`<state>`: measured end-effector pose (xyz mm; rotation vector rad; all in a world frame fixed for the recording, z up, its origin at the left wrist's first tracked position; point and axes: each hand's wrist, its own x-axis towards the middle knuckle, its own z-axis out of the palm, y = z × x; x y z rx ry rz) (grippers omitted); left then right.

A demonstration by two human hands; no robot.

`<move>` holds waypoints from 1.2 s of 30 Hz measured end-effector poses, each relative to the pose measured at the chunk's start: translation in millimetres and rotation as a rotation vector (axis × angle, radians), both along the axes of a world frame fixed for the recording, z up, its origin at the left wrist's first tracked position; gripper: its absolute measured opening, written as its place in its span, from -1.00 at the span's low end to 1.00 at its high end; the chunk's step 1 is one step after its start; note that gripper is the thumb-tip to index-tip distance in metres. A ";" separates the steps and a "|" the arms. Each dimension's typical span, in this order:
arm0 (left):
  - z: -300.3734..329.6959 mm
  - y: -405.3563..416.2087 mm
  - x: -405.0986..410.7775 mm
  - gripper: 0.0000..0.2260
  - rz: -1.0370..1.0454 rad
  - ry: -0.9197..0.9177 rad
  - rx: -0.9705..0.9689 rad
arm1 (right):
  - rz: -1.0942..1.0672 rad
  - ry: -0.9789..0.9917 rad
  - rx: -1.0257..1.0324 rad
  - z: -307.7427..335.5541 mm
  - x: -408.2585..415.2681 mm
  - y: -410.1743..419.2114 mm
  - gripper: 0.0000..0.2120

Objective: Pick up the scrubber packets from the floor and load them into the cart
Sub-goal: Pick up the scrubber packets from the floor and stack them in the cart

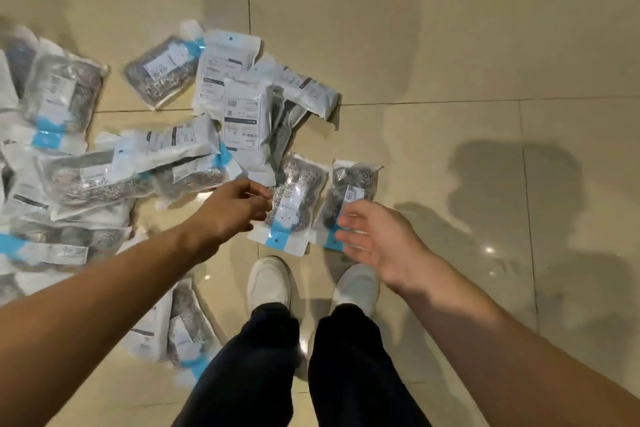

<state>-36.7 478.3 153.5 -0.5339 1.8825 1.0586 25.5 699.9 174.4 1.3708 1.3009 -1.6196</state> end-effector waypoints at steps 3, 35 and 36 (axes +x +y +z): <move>-88.5 8.4 -1.6 -0.79 -0.039 -0.053 -0.050 | 0.030 -0.067 0.059 -97.1 -12.2 10.7 -0.84; 0.7 8.6 33.1 -0.74 0.200 -0.095 0.146 | 0.124 0.186 0.291 -20.2 22.5 29.9 -0.65; 37.3 0.6 28.8 -0.73 0.187 -0.088 0.147 | 0.104 0.201 0.257 18.9 18.8 21.1 -0.65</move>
